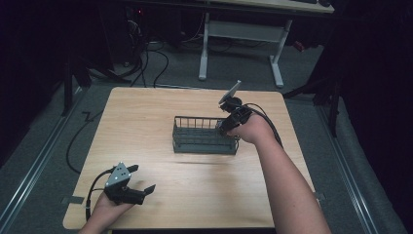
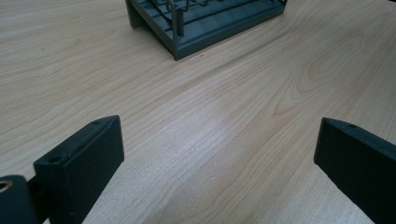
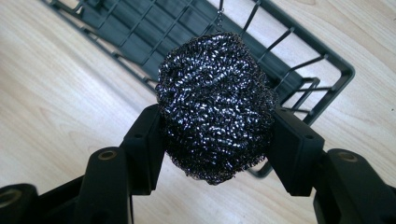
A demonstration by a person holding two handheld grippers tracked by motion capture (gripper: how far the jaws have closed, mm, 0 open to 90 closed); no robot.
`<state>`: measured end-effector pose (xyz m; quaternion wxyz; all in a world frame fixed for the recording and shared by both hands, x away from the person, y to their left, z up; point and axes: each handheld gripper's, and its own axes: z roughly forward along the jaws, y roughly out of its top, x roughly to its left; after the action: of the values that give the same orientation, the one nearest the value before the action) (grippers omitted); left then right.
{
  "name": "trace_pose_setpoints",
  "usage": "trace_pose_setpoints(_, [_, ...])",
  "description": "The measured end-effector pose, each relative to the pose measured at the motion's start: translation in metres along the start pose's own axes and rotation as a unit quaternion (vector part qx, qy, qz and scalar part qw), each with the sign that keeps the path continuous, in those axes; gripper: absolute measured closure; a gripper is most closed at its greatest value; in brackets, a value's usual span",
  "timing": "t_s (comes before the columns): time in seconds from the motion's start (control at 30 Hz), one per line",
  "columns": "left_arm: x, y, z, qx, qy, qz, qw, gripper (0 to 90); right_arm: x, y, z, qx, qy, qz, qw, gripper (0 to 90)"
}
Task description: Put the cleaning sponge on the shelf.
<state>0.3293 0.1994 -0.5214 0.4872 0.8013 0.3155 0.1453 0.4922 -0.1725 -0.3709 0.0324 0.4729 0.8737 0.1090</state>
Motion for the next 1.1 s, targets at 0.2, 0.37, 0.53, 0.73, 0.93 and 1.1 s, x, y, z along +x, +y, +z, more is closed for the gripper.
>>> trace_pose_setpoints(0.2, [0.000, 0.000, -0.001, -0.002, -0.001, -0.001, 1.0000, 2.2, -0.007, 0.009, 0.012, 0.011, -0.008, 0.007, 0.9999, 42.1])
trace_pose_setpoints(0.37, [0.000, 0.000, -0.002, -0.002, -0.002, -0.001, 1.0000, 2.2, -0.010, 0.013, 0.023, 0.023, -0.008, 0.015, 0.9996, 42.0])
trace_pose_setpoints(0.53, [0.000, 0.000, -0.002, -0.003, -0.002, -0.001, 1.0000, 2.2, -0.012, 0.015, 0.033, 0.033, -0.014, 0.018, 0.9992, 41.9])
trace_pose_setpoints(0.73, [0.000, 0.000, -0.001, -0.002, -0.003, -0.001, 1.0000, 2.2, -0.013, 0.014, 0.048, 0.040, -0.013, 0.018, 0.9989, 41.6])
trace_pose_setpoints(0.93, [0.000, 0.000, -0.002, -0.003, -0.004, -0.002, 1.0000, 2.2, -0.014, 0.014, 0.056, 0.050, -0.010, 0.022, 0.9985, 40.8])
trace_pose_setpoints(1.1, [0.000, 0.000, -0.002, -0.004, -0.003, -0.004, 1.0000, 2.2, -0.011, 0.015, 0.061, 0.049, -0.014, 0.015, 0.9986, 40.0])
